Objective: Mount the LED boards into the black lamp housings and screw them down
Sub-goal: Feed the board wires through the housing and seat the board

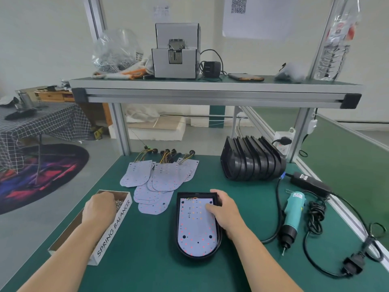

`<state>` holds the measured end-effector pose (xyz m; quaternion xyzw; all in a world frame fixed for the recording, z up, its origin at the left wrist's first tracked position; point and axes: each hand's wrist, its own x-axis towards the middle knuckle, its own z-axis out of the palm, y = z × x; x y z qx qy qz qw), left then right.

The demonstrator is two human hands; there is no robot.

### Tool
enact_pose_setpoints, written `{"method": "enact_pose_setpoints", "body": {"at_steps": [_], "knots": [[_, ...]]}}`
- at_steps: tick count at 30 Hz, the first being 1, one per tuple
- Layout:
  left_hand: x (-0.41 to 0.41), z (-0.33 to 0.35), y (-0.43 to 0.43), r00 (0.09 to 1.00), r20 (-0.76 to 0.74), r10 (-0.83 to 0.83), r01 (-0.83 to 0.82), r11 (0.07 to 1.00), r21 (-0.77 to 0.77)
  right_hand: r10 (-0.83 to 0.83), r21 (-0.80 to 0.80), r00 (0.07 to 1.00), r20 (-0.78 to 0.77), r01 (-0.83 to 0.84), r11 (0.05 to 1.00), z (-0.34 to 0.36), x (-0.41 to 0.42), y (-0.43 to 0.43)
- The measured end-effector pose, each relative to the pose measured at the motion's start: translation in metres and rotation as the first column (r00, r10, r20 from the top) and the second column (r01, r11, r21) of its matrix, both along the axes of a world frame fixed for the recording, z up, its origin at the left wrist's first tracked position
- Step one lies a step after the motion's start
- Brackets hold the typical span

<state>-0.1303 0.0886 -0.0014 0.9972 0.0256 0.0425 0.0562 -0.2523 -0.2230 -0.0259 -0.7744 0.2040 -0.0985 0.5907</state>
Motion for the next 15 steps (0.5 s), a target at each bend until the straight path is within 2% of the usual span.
{"method": "enact_pose_setpoints", "body": {"at_steps": [3, 4, 5, 6, 7, 8, 9, 10, 11, 12, 13, 15], "knots": [[-0.001, 0.007, 0.001, 0.995, 0.008, 0.102, -0.1, 0.984, -0.147, 0.003, 0.0, 1.0, -0.003, -0.003, 1.0, 0.0, 0.0, -0.001], [-0.001, 0.01, 0.003, 0.987, -0.021, 0.16, -0.16, 0.951, -0.263, 0.003, 0.001, 1.0, 0.0, -0.003, 1.0, -0.001, 0.001, -0.001], [0.0, 0.011, 0.005, 0.974, -0.068, 0.215, -0.223, 0.879, -0.421, 0.002, 0.004, 1.0, 0.001, -0.002, 1.0, -0.001, 0.001, -0.001], [0.001, 0.012, 0.008, 0.957, -0.138, 0.255, -0.286, 0.75, -0.596, -0.001, 0.007, 1.0, 0.002, 0.001, 1.0, -0.001, 0.001, -0.001], [0.001, 0.012, 0.011, 0.94, -0.223, 0.258, -0.333, 0.554, -0.763, -0.004, 0.008, 1.0, 0.001, 0.004, 1.0, -0.001, 0.0, -0.001], [0.001, 0.013, 0.015, 0.927, -0.303, 0.223, -0.36, 0.296, -0.885, -0.006, 0.01, 1.0, 0.0, 0.006, 1.0, -0.002, 0.0, 0.0], [0.001, 0.014, 0.017, 0.917, -0.37, 0.147, -0.373, -0.007, -0.928, -0.007, 0.011, 1.0, -0.005, 0.007, 1.0, -0.002, 0.0, 0.0], [0.0, 0.015, 0.019, 0.91, -0.413, 0.045, -0.382, -0.299, -0.875, -0.006, 0.011, 1.0, -0.012, 0.006, 1.0, -0.001, 0.001, 0.0], [-0.002, 0.016, 0.019, 0.906, -0.42, -0.055, -0.387, -0.507, -0.77, -0.003, 0.011, 1.0, -0.019, 0.003, 1.0, -0.001, 0.001, 0.0], [-0.004, 0.017, 0.019, 0.904, -0.402, -0.143, -0.398, -0.624, -0.672, 0.0, 0.012, 1.0, -0.024, 0.0, 1.0, 0.0, 0.001, 0.001], [-0.007, 0.019, 0.017, 0.902, -0.372, -0.218, -0.414, -0.677, -0.609, 0.003, 0.014, 1.0, -0.027, -0.002, 1.0, 0.0, 0.001, 0.001], [-0.014, 0.023, 0.005, 0.897, -0.292, -0.333, -0.443, -0.693, -0.569, 0.003, 0.015, 1.0, -0.029, -0.003, 1.0, 0.001, 0.002, 0.002]]}}
